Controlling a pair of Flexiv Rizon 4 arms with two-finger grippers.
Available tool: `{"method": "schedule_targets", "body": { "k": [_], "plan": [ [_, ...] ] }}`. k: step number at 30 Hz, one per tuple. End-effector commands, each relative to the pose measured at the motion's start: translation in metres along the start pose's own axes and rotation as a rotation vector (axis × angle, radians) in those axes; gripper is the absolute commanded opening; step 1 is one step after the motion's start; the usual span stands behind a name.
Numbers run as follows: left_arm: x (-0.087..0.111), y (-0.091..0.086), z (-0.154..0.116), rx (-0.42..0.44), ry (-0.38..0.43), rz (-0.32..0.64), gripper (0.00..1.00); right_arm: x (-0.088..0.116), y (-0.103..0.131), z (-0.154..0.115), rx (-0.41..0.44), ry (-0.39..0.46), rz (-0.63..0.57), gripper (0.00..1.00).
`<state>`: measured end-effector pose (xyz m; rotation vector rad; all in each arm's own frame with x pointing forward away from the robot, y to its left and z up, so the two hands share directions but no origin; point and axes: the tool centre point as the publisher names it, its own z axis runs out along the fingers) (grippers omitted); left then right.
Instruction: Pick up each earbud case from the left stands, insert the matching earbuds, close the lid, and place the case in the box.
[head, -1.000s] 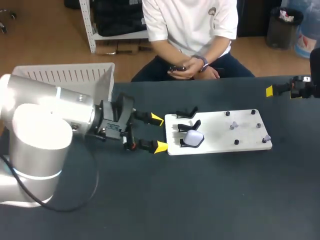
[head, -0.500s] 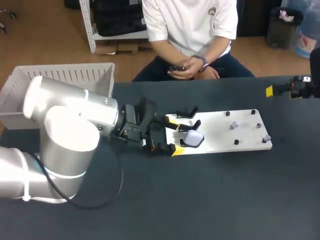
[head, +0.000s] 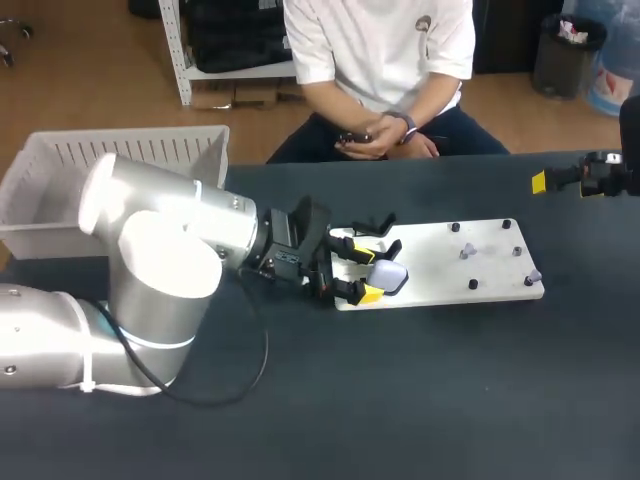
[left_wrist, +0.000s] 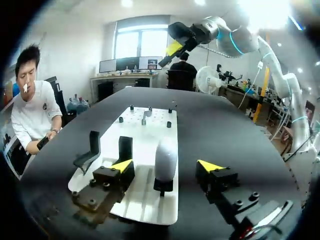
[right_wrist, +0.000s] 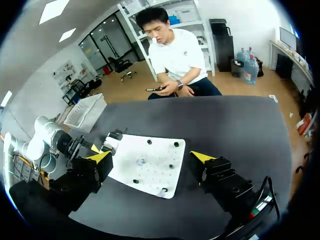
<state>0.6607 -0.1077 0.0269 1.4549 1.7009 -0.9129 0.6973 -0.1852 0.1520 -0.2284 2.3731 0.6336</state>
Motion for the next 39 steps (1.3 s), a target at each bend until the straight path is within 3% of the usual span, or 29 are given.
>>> {"method": "schedule_targets", "body": {
  "k": [1, 16, 21, 28, 31, 32, 35, 39],
  "plan": [
    [-0.001, 0.006, 0.006, 0.013, 0.006, -0.007, 0.77, 0.0, -0.001, 0.001, -0.001, 0.001, -0.001, 1.0],
    [0.0, 0.006, 0.019, 0.036, -0.009, -0.029, 0.58, 0.0, -0.001, 0.001, -0.001, 0.001, -0.001, 1.0],
    [0.002, 0.005, 0.02, 0.04, -0.007, -0.033, 0.62, 0.0, -0.001, 0.001, -0.001, 0.001, -0.001, 1.0],
    [0.004, 0.006, 0.021, 0.041, -0.01, -0.043, 0.52, 0.0, -0.001, 0.001, -0.001, 0.001, -0.001, 1.0],
    [0.001, 0.006, 0.022, 0.041, -0.014, -0.044, 0.55, 0.0, -0.001, 0.001, -0.001, 0.001, -0.001, 1.0],
    [0.001, 0.006, 0.023, 0.042, -0.015, -0.043, 0.48, 0.0, -0.001, 0.001, -0.001, 0.001, -0.001, 1.0],
    [0.0, 0.006, 0.024, 0.046, -0.015, -0.043, 0.44, 0.0, -0.001, 0.001, -0.001, 0.001, -0.001, 1.0],
    [0.002, 0.007, 0.026, 0.05, -0.014, -0.052, 0.3, 0.0, -0.001, 0.001, -0.001, 0.001, -0.001, 1.0]
  ]
}}
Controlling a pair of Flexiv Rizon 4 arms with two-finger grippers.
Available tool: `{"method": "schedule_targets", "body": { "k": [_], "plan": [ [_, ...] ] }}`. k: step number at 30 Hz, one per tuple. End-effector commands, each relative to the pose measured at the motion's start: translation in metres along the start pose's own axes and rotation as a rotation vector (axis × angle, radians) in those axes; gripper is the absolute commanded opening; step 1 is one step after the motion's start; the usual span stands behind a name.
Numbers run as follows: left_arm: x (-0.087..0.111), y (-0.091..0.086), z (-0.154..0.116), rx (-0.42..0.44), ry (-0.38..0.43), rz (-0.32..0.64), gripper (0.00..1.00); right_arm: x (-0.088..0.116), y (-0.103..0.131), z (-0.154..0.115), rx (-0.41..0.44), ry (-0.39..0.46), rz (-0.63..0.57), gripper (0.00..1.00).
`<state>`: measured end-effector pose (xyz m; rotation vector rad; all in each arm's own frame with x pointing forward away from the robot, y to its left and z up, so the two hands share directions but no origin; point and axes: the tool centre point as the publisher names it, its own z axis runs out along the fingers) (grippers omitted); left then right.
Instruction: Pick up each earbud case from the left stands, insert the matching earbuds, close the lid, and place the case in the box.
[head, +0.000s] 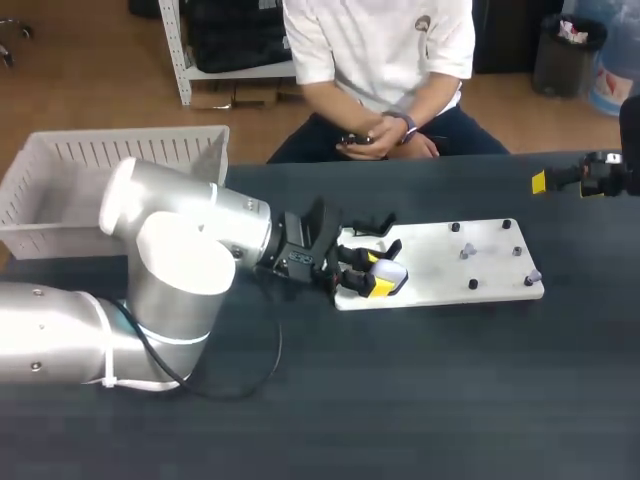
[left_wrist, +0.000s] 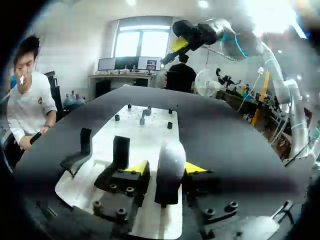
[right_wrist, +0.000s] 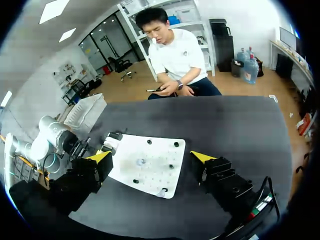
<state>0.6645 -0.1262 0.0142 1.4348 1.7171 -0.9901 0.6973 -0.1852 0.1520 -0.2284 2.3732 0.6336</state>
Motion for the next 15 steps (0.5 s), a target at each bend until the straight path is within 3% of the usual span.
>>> {"method": "schedule_targets", "body": {
  "k": [1, 5, 8, 15],
  "plan": [
    [0.0011, 0.0047, 0.0032, 0.009, 0.005, -0.007, 0.27, -0.0003, -0.0008, 0.0012, -0.001, 0.001, -0.001, 1.0],
    [0.0012, 0.0048, 0.0033, 0.01, 0.005, -0.008, 0.18, -0.0003, -0.0008, 0.0012, -0.001, 0.001, -0.001, 1.0],
    [0.0002, 0.0036, 0.0027, 0.013, 0.001, -0.007, 0.0, -0.0003, -0.0008, 0.0012, -0.001, 0.001, -0.001, 1.0],
    [-0.0045, 0.0013, -0.005, 0.01, -0.022, -0.005, 0.0, -0.0003, -0.0008, 0.0012, -0.001, 0.001, -0.001, 1.0]
  ]
}}
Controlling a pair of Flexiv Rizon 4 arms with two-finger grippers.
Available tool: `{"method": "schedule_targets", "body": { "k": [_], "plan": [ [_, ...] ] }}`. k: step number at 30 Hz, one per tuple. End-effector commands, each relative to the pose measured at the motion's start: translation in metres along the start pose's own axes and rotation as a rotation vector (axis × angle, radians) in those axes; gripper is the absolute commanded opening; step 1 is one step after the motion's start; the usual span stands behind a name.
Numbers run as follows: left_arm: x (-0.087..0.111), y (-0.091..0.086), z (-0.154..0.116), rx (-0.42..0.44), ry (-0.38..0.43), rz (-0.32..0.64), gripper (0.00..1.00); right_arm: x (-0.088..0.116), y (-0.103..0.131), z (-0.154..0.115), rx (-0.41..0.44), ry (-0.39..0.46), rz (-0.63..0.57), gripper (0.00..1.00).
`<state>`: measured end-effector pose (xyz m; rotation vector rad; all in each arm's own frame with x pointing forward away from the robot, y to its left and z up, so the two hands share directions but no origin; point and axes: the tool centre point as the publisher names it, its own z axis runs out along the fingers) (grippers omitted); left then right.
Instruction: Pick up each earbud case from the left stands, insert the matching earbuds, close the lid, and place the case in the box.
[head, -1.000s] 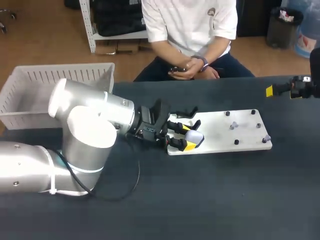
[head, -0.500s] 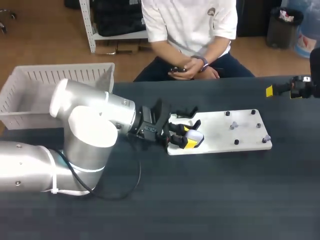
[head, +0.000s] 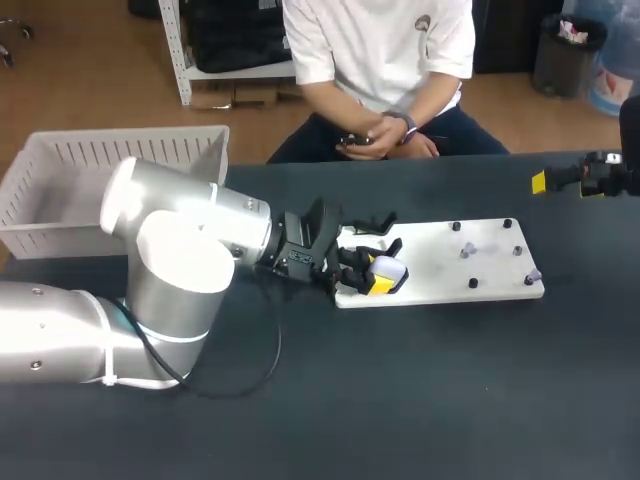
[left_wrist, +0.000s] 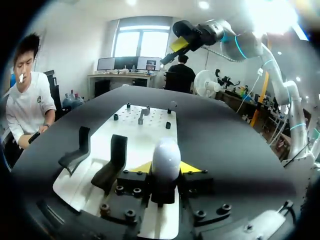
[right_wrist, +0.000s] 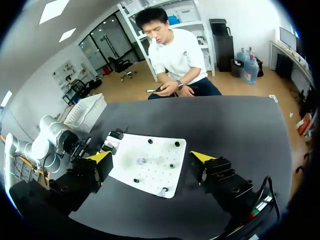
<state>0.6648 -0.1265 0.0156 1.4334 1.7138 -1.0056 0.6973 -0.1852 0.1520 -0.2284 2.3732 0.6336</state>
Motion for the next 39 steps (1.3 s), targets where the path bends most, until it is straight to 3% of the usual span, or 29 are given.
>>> {"method": "schedule_targets", "body": {
  "k": [1, 16, 19, 26, 32, 39],
  "plan": [
    [-0.005, 0.001, -0.006, 0.0, -0.022, 0.001, 0.0, 0.0, -0.001, 0.001, -0.001, 0.001, -0.001, 1.0],
    [-0.055, -0.013, -0.036, -0.007, -0.086, 0.085, 0.0, 0.0, -0.001, 0.001, -0.001, 0.001, -0.001, 1.0],
    [-0.067, -0.01, -0.036, -0.007, -0.099, 0.097, 0.0, 0.003, 0.016, 0.016, 0.007, 0.057, -0.034, 1.0],
    [-0.097, -0.002, -0.028, -0.039, -0.122, 0.122, 0.0, 0.011, 0.055, 0.041, -0.03, 0.082, -0.074, 1.0],
    [-0.112, -0.002, -0.019, -0.042, -0.123, 0.166, 0.0, 0.013, 0.07, 0.048, -0.061, 0.088, -0.089, 1.0],
    [-0.124, 0.011, -0.011, -0.041, -0.115, 0.191, 0.0, 0.012, 0.084, 0.05, -0.084, 0.11, -0.12, 1.0]
  ]
}}
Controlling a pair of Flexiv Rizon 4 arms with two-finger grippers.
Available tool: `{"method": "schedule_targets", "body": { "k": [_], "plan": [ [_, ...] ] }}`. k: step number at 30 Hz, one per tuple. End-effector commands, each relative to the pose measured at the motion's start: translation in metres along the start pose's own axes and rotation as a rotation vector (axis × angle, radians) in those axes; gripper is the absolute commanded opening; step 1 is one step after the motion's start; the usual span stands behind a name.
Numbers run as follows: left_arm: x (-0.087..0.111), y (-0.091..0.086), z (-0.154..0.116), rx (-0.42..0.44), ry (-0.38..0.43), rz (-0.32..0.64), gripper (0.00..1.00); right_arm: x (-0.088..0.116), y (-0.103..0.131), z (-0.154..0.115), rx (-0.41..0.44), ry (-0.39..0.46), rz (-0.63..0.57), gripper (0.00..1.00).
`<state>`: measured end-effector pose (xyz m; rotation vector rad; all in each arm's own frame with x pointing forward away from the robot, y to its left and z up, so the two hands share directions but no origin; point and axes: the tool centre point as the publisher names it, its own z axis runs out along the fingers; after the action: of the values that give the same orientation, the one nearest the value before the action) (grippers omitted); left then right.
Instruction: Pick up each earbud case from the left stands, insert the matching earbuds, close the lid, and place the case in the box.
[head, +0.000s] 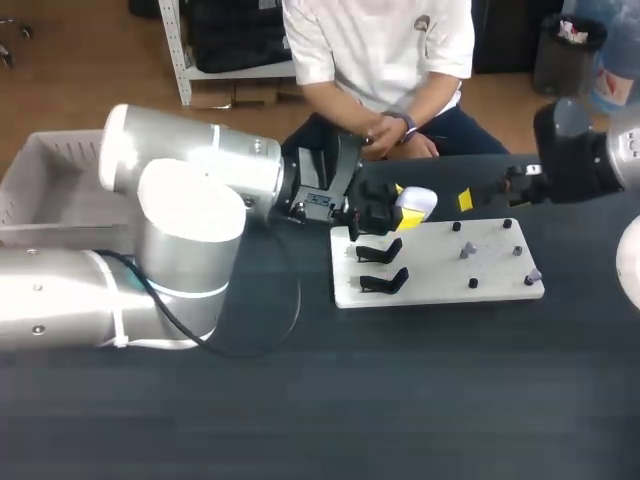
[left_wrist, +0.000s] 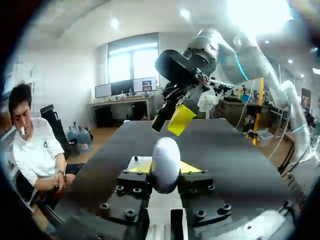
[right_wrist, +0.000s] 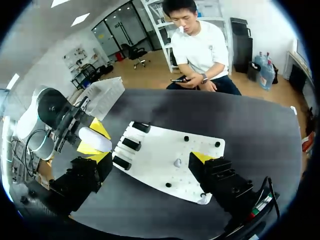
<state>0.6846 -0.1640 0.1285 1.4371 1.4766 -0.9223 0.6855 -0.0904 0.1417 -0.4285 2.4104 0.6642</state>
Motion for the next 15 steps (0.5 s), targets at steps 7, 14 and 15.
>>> {"method": "schedule_targets", "body": {
  "k": [7, 14, 15],
  "plan": [
    [-0.008, 0.021, 0.014, 0.008, 0.014, 0.022, 0.0, -0.01, 0.011, 0.008, -0.034, 0.037, -0.043, 1.0],
    [-0.013, 0.019, 0.016, 0.015, 0.003, 0.033, 0.0, -0.013, 0.016, 0.015, -0.055, 0.046, -0.058, 1.0],
    [-0.013, 0.019, 0.017, 0.017, 0.002, 0.033, 0.0, -0.013, 0.016, 0.016, -0.056, 0.046, -0.059, 1.0]
  ]
}}
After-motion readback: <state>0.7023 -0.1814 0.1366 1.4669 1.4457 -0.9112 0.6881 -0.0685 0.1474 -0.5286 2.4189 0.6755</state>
